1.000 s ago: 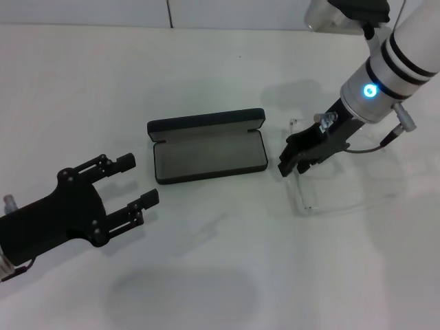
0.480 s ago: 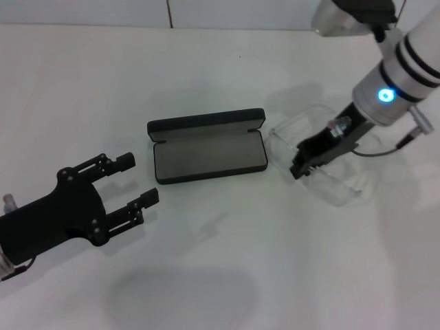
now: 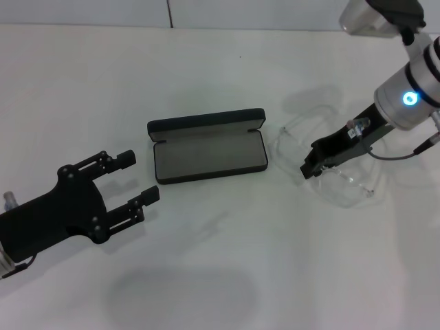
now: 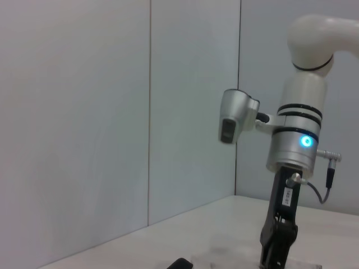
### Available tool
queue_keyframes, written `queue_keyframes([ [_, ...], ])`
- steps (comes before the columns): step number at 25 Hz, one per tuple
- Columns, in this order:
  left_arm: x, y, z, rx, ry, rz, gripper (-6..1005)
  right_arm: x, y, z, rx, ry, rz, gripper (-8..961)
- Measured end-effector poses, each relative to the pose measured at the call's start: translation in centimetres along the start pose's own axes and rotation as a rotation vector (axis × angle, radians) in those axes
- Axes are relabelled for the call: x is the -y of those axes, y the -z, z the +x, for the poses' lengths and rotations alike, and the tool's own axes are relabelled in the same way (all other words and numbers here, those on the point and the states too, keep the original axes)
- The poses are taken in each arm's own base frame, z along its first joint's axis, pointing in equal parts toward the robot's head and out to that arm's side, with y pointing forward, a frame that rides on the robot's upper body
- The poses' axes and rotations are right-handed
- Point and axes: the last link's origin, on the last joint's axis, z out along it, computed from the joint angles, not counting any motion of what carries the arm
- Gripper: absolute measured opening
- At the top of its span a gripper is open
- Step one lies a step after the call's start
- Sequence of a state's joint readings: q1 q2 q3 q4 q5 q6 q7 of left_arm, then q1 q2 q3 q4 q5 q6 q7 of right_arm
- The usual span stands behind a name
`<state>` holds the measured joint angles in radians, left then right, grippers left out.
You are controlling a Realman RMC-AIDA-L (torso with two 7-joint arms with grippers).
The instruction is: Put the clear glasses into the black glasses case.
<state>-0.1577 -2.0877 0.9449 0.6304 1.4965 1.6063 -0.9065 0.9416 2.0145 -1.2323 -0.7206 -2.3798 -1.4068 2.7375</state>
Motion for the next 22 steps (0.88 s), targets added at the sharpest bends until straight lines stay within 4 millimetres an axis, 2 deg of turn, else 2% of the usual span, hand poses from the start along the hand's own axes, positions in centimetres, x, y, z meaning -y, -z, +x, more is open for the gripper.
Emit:
queue_keyframes([
  [7,0.1,0.2,0.1,-0.014,0.003,0.015,674,0.1,2.7,0.6,0.107,0.054,0.011,149],
  [13,0.2,0.3,0.8,-0.062,0.007,0.033,673,0.1,4.8,1.2,0.247,0.106,-0.1,132],
  [19,0.8,-0.3,1.8,-0.108,0.029,0.031,672,1.0,7.4,3.3,0.425,0.154,-0.274,120],
  [22,1.4,-1.0,2.7,-0.134,0.056,0.018,670,1.7,8.3,4.9,0.512,0.212,-0.351,119],
])
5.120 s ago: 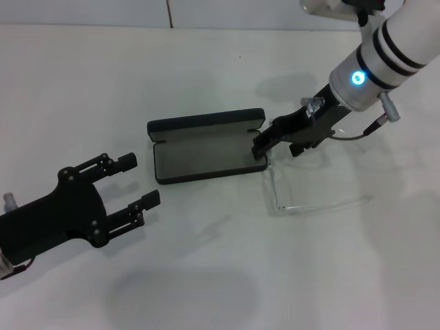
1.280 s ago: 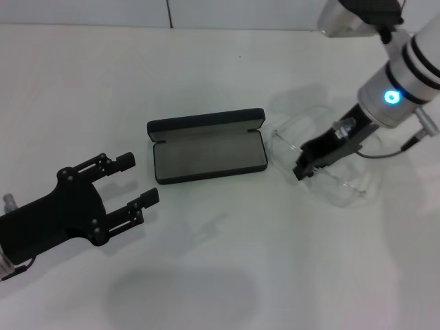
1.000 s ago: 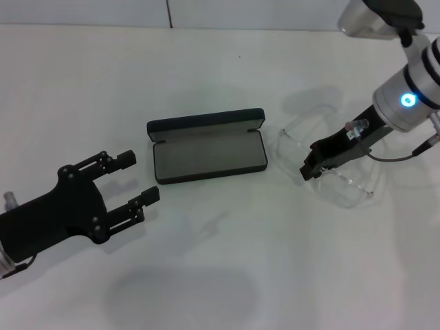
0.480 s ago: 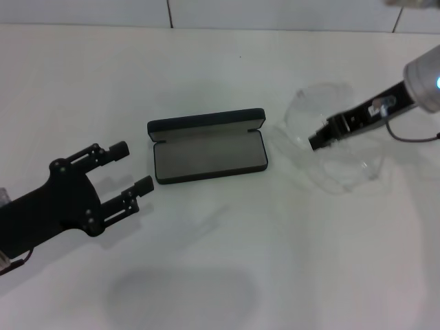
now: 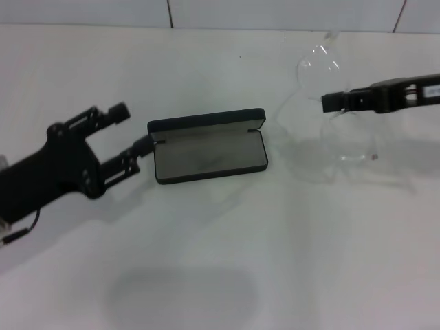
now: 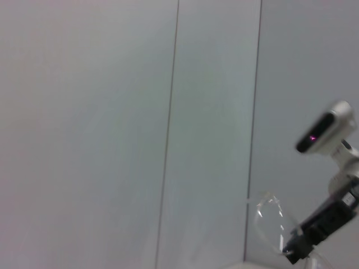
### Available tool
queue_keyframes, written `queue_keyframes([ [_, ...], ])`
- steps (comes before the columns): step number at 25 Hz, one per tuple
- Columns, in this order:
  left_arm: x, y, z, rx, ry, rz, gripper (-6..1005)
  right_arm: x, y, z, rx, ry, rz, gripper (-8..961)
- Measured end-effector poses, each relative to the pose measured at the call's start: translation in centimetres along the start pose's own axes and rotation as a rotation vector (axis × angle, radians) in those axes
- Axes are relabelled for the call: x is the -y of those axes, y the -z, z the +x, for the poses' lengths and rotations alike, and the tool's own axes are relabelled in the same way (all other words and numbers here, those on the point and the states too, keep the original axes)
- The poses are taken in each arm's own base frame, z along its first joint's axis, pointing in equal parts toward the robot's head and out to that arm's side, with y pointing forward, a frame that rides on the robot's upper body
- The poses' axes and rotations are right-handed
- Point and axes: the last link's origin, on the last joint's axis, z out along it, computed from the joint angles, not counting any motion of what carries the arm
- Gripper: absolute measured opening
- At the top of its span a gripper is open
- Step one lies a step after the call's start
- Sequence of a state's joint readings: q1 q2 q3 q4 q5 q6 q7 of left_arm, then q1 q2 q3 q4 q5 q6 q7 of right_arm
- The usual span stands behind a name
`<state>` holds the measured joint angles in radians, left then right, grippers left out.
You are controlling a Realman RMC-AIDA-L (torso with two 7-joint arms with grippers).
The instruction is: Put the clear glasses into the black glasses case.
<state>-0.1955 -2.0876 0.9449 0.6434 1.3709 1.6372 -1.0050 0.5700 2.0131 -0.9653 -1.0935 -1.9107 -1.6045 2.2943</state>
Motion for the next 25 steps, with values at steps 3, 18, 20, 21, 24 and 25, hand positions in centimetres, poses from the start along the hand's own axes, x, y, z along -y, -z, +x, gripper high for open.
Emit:
queue_keyframes([
  [3,0.4,-1.4,1.3,-0.032,0.002,-0.047,667,-0.4,1.2,1.7,0.115,0.128,-0.118,119],
  [18,0.1,-10.5,9.7,-0.194,-0.047,-0.396,239,-1.2,1.4,9.5,0.396,0.654,-0.292,119],
  [20,-0.8,-12.2,10.2,-0.176,-0.068,-0.471,167,-1.3,1.1,9.9,0.381,0.687,-0.303,120],
  [21,-1.2,-12.8,10.3,-0.165,-0.072,-0.496,131,-1.4,0.9,10.0,0.375,0.703,-0.308,120],
  [24,-2.2,-14.5,10.2,-0.125,-0.067,-0.556,59,-1.6,0.5,10.0,0.36,0.756,-0.32,120],
  [25,-2.5,-15.1,10.1,-0.106,-0.057,-0.569,60,-1.6,0.3,10.0,0.354,0.772,-0.325,120],
])
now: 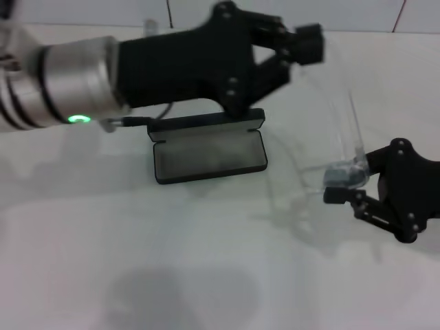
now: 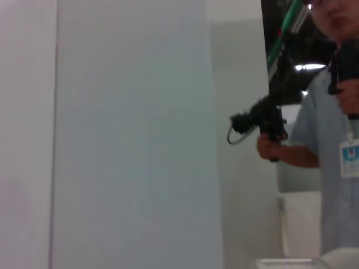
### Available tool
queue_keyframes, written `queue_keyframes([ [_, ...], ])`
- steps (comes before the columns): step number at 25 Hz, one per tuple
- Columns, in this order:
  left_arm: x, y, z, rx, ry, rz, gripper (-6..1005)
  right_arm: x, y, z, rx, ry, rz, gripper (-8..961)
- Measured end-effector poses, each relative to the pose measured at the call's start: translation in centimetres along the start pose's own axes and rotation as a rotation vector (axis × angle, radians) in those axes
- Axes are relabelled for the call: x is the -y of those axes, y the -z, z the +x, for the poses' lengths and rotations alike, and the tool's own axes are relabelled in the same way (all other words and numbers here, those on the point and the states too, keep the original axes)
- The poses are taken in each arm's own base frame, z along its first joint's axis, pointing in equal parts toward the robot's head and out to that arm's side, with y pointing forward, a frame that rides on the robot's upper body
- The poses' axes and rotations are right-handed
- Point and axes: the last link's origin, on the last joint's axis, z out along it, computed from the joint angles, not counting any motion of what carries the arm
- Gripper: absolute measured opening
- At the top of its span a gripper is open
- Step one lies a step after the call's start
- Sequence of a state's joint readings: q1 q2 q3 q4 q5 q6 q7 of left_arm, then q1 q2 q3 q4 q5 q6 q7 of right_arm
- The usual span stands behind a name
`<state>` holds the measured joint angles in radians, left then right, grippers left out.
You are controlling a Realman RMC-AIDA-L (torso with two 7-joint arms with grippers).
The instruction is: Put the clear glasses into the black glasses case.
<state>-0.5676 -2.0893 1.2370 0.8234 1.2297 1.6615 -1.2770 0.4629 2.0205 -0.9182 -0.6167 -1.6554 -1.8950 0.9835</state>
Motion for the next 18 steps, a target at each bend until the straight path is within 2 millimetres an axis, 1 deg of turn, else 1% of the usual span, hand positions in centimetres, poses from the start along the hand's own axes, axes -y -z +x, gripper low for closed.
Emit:
queue_keyframes([
  [1,0.1,-0.5,-0.2,0.015,0.014,-0.011,60,0.0,-0.2,0.0,-0.004,0.008,-0.009,120],
  [4,0.0,-1.2,-0.6,0.041,0.037,-0.027,61,0.1,-0.6,0.0,-0.011,0.017,-0.026,120],
  [9,-0.3,-1.1,-1.2,0.053,0.057,-0.021,63,0.2,-1.2,0.0,-0.025,0.004,-0.054,120],
  [14,-1.0,-1.4,-2.0,0.076,0.078,-0.047,64,0.4,-1.9,0.0,-0.05,0.002,-0.084,120],
  [18,-1.6,-1.4,-2.7,0.097,0.097,-0.058,64,0.5,-2.0,-0.2,-0.044,0.009,-0.088,120],
])
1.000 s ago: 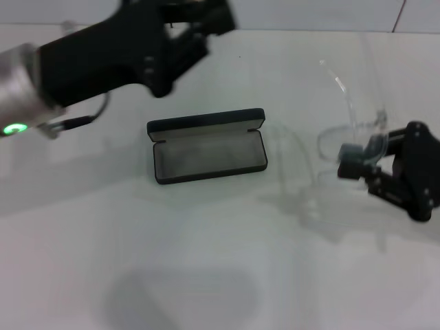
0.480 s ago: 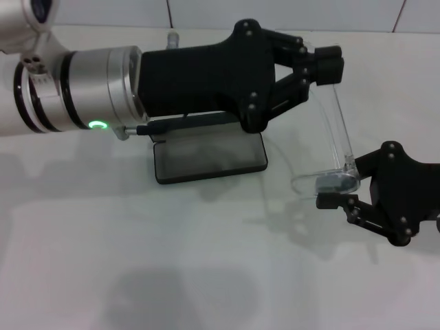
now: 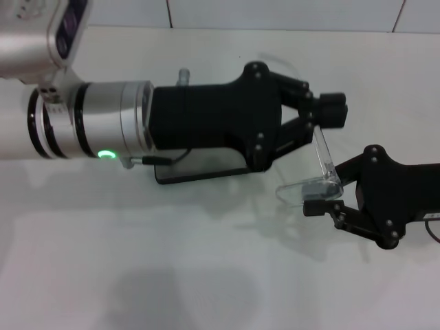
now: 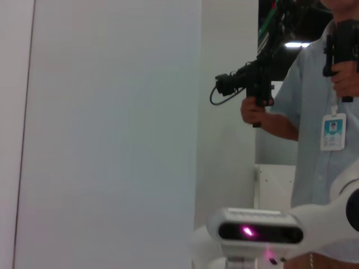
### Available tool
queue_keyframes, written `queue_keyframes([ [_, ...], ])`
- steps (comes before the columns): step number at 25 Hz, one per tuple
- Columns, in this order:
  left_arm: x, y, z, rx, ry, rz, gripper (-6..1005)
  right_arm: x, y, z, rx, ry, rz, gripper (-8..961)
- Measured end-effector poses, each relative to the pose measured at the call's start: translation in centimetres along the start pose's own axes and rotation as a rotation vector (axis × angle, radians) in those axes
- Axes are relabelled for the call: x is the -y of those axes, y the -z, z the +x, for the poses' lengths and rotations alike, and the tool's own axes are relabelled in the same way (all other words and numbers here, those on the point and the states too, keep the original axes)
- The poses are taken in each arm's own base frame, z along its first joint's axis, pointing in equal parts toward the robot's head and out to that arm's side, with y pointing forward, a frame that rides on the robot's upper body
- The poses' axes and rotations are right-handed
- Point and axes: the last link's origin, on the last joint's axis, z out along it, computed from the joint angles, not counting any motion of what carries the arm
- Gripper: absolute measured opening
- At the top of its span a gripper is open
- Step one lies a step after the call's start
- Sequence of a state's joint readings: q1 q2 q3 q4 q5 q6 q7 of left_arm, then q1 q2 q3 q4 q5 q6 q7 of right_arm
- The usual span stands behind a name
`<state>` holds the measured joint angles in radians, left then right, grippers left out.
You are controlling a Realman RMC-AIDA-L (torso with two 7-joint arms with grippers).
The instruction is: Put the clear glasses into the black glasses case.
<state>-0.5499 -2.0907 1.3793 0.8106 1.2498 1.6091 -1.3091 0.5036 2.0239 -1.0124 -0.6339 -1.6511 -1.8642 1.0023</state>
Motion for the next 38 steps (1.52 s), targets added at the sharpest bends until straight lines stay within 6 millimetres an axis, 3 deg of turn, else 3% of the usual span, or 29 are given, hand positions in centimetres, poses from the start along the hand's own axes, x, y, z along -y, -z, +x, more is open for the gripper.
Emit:
queue_keyframes([
  [18,-1.2,-0.4,-1.6,0.027,0.077,-0.015,64,0.4,0.2,-1.4,0.017,0.071,-0.008,120],
  [25,-1.0,-0.2,-1.1,0.004,0.065,-0.002,64,0.4,0.2,-1.7,0.032,0.078,-0.008,120],
  [32,0.7,3.3,1.2,-0.129,0.005,0.172,64,0.1,0.3,-1.4,0.033,0.07,-0.004,119],
  [38,1.6,6.1,0.2,-0.188,0.063,0.316,64,-1.0,1.0,-3.2,0.2,0.139,-0.003,122],
])
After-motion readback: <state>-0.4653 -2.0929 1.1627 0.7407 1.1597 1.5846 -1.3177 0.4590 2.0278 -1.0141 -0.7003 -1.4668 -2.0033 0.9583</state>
